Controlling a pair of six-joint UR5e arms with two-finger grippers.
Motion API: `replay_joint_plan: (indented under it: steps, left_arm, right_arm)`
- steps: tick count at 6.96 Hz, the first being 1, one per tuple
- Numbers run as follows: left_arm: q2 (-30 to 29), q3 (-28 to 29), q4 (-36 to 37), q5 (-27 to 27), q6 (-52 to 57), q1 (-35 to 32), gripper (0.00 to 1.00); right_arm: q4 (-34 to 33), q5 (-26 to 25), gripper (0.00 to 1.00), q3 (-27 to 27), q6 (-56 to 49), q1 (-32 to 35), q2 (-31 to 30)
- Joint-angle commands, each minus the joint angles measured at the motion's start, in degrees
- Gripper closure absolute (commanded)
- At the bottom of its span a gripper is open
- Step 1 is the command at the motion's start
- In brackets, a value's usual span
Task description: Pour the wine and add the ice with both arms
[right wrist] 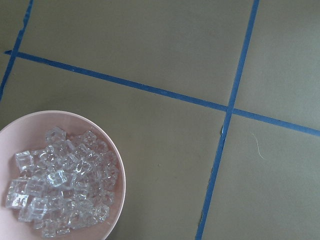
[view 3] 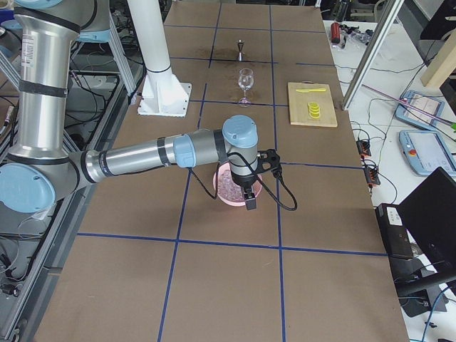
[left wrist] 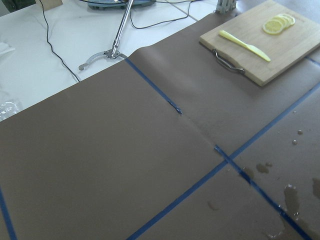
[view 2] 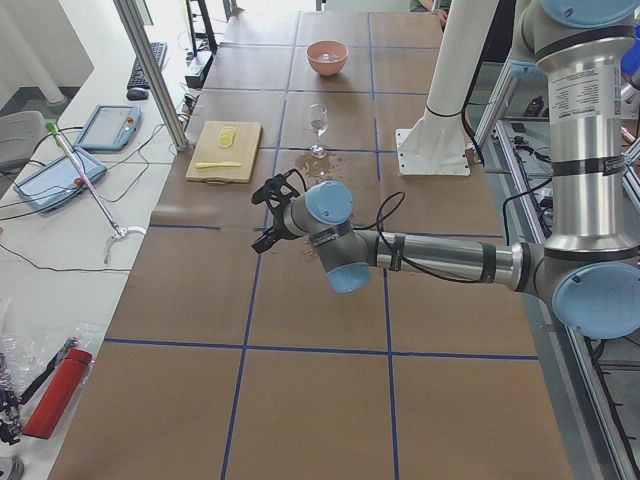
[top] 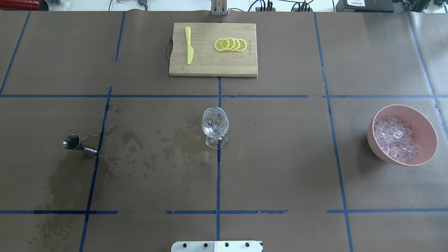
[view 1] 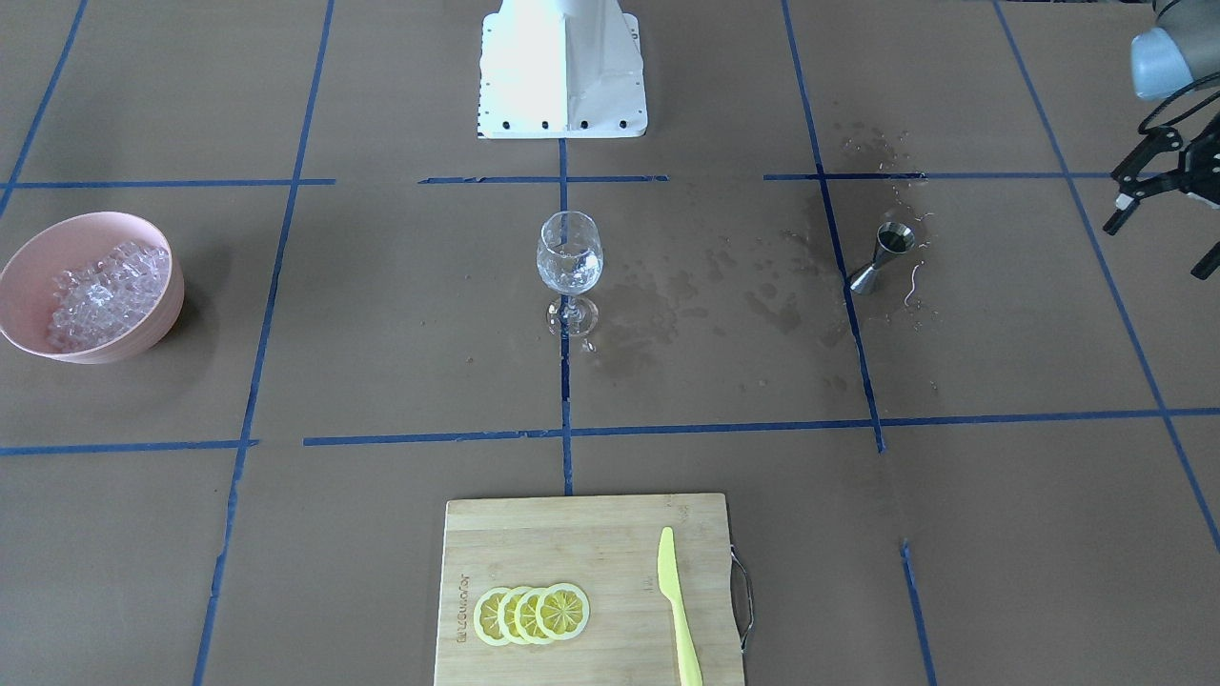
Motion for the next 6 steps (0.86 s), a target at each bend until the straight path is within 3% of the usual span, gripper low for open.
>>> replay_joint_plan:
  steps: [1,3,6]
  left_arm:
    - [1.56,-1.35,-10.06,15.54,-12.2,12.46,0.0]
    - [5.52,-3.2,-14.74,33.62,-14.86,24.06,0.0]
    - [6.5,-3.21,-14.93,61.84,-18.46,43.13,0.0]
  right_arm:
    - [0.03,0.0,0.0,0.05,-0.03,0.0,-0.38]
    - [0.12,0.0,0.0,0.14,0.06,0.0,-0.56]
    - [0.12,0.0,0.0,0.05,-0.03,0.0,-0.65]
